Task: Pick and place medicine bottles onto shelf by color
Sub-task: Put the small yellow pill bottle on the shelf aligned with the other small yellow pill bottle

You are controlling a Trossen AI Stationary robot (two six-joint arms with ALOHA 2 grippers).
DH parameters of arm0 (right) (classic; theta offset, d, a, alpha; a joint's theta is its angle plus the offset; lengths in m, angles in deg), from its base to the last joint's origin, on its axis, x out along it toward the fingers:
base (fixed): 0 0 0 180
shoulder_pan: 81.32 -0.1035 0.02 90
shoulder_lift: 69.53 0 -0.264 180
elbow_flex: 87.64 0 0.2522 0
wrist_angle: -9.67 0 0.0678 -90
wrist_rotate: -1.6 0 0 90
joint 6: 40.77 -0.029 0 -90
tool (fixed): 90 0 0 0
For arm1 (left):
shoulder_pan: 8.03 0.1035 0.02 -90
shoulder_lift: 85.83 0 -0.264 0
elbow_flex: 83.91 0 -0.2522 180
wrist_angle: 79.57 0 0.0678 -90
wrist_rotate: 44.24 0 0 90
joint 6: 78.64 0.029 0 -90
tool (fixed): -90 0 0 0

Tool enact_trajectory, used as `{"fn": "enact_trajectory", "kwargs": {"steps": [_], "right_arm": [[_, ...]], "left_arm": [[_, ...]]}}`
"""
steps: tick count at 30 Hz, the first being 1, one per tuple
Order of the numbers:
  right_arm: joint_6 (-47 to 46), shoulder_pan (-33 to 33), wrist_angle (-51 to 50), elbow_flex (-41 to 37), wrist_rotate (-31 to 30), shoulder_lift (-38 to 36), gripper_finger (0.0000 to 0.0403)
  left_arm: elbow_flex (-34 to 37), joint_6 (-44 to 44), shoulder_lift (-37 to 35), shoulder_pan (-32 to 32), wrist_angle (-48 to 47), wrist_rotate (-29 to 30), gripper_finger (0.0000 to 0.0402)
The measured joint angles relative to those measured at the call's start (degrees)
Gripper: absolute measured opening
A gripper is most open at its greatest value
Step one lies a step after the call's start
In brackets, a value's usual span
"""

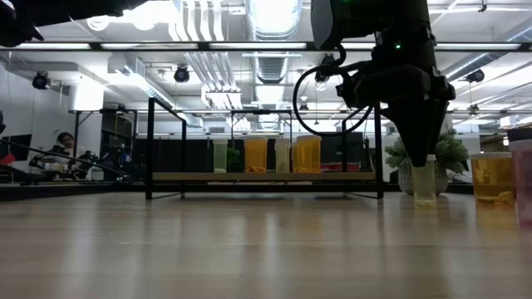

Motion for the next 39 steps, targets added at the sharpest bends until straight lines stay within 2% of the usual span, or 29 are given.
{"fn": "enact_trajectory", "kwargs": {"steps": [14,21,25,28,34,39], "right_arm": [[2.26,0.04,-0.27,5.21,0.13,0.0,0.0108],[8.01,1.57,0.15,14.18,0.52,1.18,0.0108],[16.14,3.3,-0.95,22.01,0.61,3.55,0.0108],[24.47,5.89,-2.18,28.92,-0.22,5.51,0.0107],[40.25,15.72,-6.77,43.74,-8.6,10.48,0.0107],[49.56,25.78,-6.76,53.91,-9.05,14.7,0.0107]], "left_arm": [[0.0,0.0,-0.04,0.01,0.05,0.02,0.0002],[0.0,0.01,-0.04,0.0,0.14,0.01,0.0002],[0.0,0.02,-0.04,0.01,0.36,0.02,0.0002],[0.0,0.0,-0.02,0.01,0.38,0.02,0.0002],[0.0,0.0,0.41,0.01,0.35,0.02,0.0002],[0.0,0.0,0.45,0.01,0.33,0.02,0.0002]]}}
